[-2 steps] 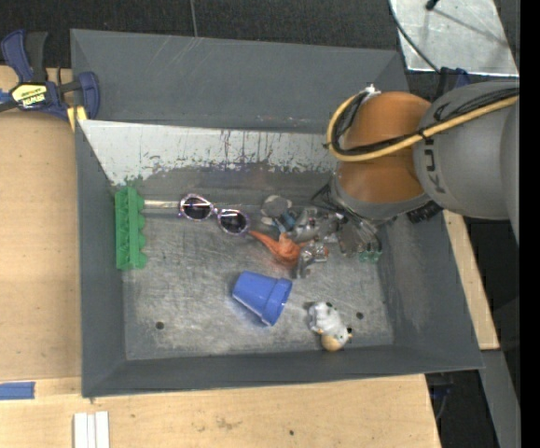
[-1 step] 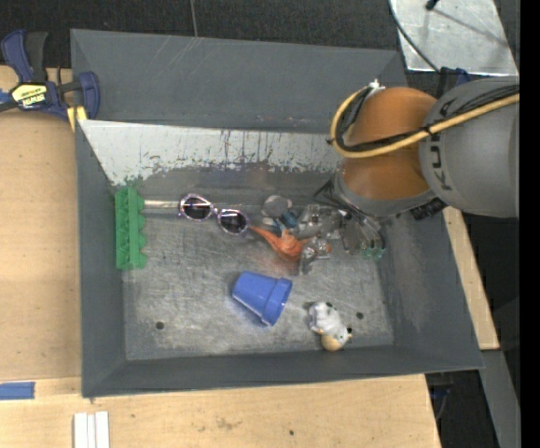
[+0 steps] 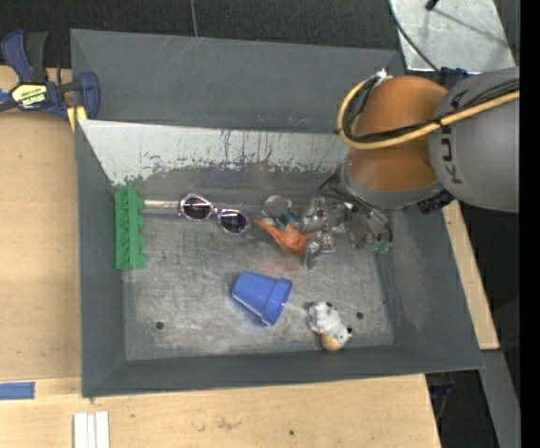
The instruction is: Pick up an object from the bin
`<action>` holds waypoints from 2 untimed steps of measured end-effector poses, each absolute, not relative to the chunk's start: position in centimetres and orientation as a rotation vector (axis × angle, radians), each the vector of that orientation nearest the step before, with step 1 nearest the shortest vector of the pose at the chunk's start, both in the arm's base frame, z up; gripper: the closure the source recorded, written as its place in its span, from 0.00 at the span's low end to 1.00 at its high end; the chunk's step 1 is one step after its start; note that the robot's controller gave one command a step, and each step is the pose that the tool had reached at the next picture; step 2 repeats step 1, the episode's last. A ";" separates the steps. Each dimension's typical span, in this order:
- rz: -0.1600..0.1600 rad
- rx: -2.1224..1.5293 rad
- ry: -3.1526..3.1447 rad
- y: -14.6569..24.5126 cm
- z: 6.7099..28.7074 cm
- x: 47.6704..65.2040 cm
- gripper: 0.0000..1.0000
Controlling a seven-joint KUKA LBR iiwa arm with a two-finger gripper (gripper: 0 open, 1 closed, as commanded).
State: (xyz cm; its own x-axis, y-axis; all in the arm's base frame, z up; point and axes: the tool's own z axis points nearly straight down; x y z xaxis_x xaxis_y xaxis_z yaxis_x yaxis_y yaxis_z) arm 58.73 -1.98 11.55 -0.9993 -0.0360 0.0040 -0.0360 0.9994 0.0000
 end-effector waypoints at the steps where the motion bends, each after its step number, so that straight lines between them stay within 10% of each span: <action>1: 0.000 0.057 -3.139 -2.0 13.9 58.8 1.00; 2: 0.000 0.057 -3.139 -2.0 13.9 58.8 1.00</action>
Offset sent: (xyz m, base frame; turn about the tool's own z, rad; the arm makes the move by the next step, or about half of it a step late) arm 0.0001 0.0002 0.0739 0.0000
